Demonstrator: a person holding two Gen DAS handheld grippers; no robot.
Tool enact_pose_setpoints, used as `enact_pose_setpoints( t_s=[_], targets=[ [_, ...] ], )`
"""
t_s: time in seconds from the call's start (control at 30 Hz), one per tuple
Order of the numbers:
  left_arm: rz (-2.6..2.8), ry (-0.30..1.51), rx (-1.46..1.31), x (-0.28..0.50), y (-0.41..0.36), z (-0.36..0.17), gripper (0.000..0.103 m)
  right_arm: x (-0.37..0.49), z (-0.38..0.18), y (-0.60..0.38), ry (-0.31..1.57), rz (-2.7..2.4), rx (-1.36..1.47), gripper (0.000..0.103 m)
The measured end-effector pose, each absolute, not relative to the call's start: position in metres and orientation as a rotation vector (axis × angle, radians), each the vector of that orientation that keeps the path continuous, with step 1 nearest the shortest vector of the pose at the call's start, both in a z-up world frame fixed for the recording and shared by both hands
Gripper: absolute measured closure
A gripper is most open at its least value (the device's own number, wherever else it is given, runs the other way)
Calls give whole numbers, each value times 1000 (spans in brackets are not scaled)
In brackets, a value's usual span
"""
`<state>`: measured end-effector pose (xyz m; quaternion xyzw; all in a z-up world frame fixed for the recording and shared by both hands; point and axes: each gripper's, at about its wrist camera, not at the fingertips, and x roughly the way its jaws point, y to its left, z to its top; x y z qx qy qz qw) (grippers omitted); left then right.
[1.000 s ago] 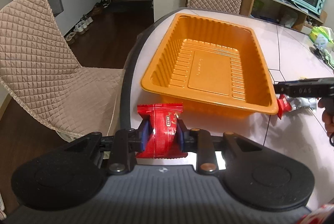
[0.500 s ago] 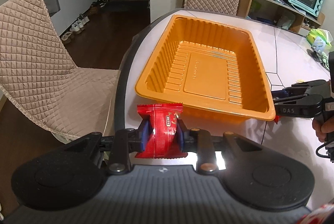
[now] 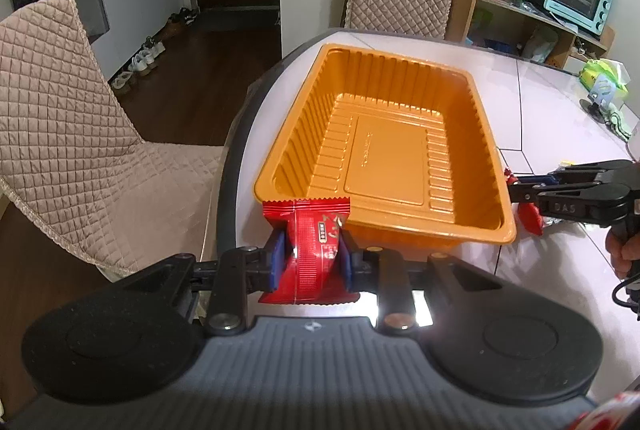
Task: Organize snacks
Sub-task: 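Carry the red packet in the left tool over the orange tray while the right tool grasps another red packet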
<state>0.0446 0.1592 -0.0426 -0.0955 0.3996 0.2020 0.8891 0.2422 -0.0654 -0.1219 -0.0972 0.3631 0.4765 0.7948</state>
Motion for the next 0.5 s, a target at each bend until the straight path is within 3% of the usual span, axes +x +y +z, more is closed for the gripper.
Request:
enact_pose_setpoints(
  t_s=[0.5],
  targets=[
    [366,819,-186,74,173,-17,78,239,-45,-97,756,989,-18,82]
  ],
)
